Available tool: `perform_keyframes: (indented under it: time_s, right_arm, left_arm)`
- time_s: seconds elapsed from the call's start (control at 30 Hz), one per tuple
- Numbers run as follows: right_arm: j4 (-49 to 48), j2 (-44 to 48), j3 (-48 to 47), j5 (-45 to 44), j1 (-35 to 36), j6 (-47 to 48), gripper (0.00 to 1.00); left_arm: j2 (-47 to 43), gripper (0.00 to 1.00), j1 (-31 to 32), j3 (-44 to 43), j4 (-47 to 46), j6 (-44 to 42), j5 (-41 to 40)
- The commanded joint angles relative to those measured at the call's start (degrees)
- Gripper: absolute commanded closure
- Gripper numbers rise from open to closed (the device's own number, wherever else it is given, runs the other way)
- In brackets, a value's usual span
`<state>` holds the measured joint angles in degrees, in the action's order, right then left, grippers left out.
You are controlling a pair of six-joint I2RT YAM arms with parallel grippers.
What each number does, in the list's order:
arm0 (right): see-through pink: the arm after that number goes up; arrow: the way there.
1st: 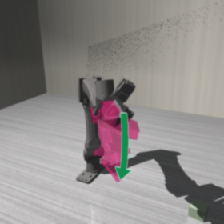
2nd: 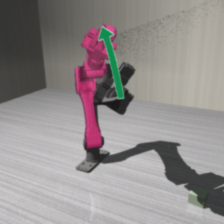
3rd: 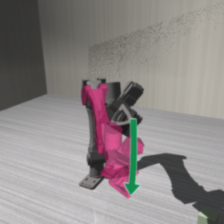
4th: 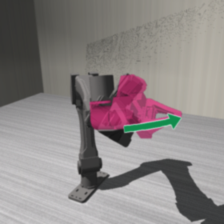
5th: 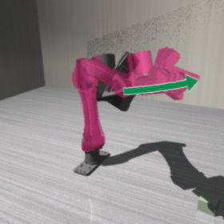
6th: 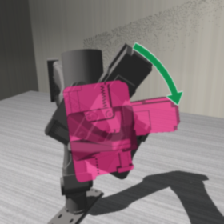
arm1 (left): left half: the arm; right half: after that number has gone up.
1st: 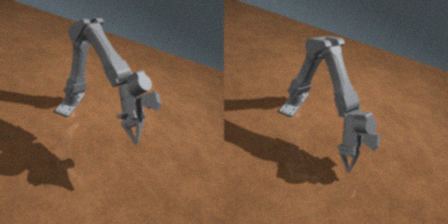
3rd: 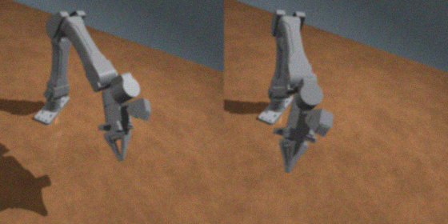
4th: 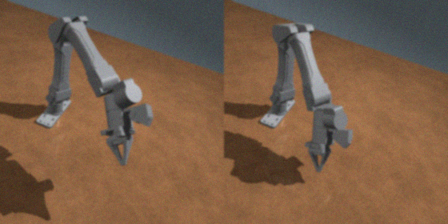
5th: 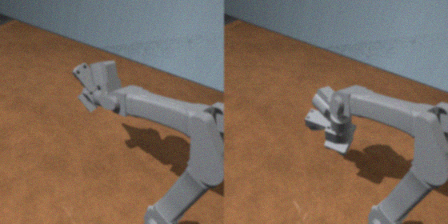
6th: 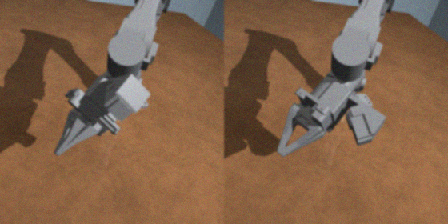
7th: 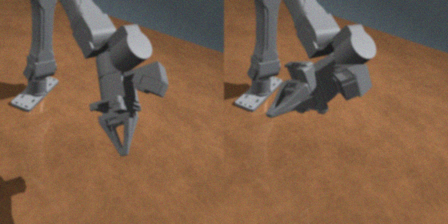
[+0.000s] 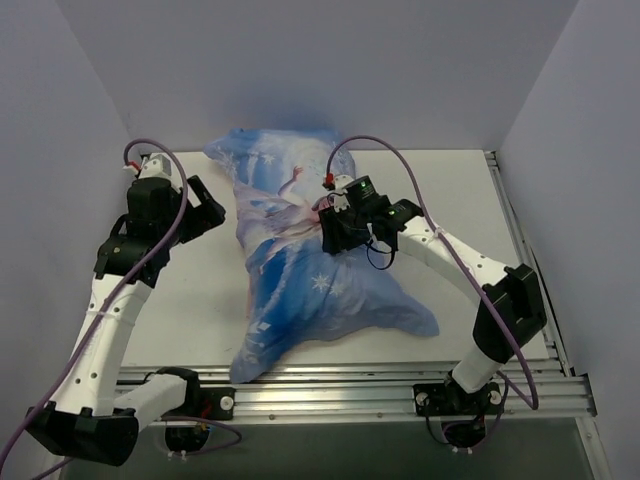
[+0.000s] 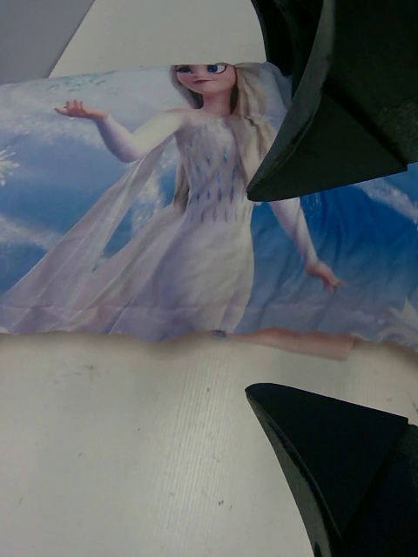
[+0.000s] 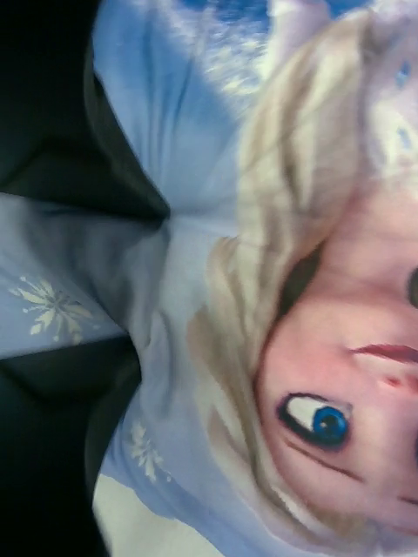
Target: Remove the pillowcase from the pillow
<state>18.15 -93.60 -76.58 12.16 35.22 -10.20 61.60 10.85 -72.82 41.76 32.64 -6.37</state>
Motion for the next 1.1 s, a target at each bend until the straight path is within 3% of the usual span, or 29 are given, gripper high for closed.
perform_keyframes:
  time_s: [0.0, 0.03, 0.13, 0.33, 0.77, 0.8, 0.9, 0.93, 0.97, 1.03, 1.07]
  right_arm:
    - [4.9, 3.3, -4.1, 4.1, -0.2, 1.7, 0.45]
    - [5.0, 3.8, -6.1, 4.5, -0.8, 1.6, 0.34]
    - [5.0, 4.6, -8.8, 8.1, -5.0, -0.2, 0.23]
    - [-6.8, 4.3, -4.0, 13.1, -15.0, -9.4, 0.10]
    - [-32.2, -16.5, 0.0, 33.2, -16.3, -18.5, 0.03]
    - [-32.7, -18.6, -0.2, 35.4, -15.9, -18.5, 0.06]
    - [-32.9, -20.9, -1.7, 38.8, -15.1, -18.2, 0.40]
    - [-32.7, -20.7, -2.5, 38.9, -14.8, -17.8, 0.67]
    - [-31.2, -19.5, -3.1, 38.8, -14.5, -15.8, 0.79]
    - [-27.7, -18.1, -5.2, 36.6, -13.6, -13.1, 1.00]
    - [-22.2, -16.8, -8.8, 35.2, -13.3, -11.4, 1.00]
  left_arm:
    - [2.9, 0.06, 2.0, 0.7, -6.0, 3.9, 6.2]
    - [3.6, 0.06, 2.6, 1.0, -7.3, 4.4, 6.2]
    - [6.4, 0.06, 5.3, 1.5, -9.8, 4.8, 6.1]
    - [12.6, 0.06, 9.0, 4.3, -14.2, 5.5, 6.2]
    - [21.8, 0.04, 11.7, 13.0, -19.3, 10.0, 5.0]
    - [23.3, 0.04, 11.8, 13.6, -20.3, 10.4, 5.1]
    - [26.1, 0.01, 12.1, 16.3, -24.2, 12.4, 6.3]
    - [26.8, 0.00, 12.2, 17.6, -25.3, 13.7, 7.8]
    - [27.5, 0.06, 12.3, 18.1, -26.5, 14.4, 8.6]
    - [29.6, 0.09, 13.3, 18.5, -29.6, 16.0, 9.6]
    - [31.2, 0.11, 13.7, 18.0, -30.8, 16.5, 10.1]
